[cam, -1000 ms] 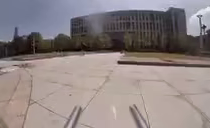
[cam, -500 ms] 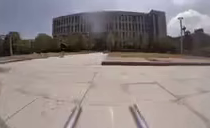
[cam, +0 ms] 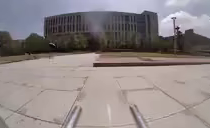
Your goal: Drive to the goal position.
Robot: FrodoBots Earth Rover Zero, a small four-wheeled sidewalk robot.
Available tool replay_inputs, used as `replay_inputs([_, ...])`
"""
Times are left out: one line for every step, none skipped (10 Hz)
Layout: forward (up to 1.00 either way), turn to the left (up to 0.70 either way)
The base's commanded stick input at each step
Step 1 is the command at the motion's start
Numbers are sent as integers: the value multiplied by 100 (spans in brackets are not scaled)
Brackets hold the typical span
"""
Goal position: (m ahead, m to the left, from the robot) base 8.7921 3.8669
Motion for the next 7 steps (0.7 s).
replay_inputs([70, 3])
replay_inputs([70, 3])
replay_inputs([70, -21])
replay_inputs([70, -32])
replay_inputs([70, -32])
replay_inputs([70, -31])
replay_inputs([70, -26])
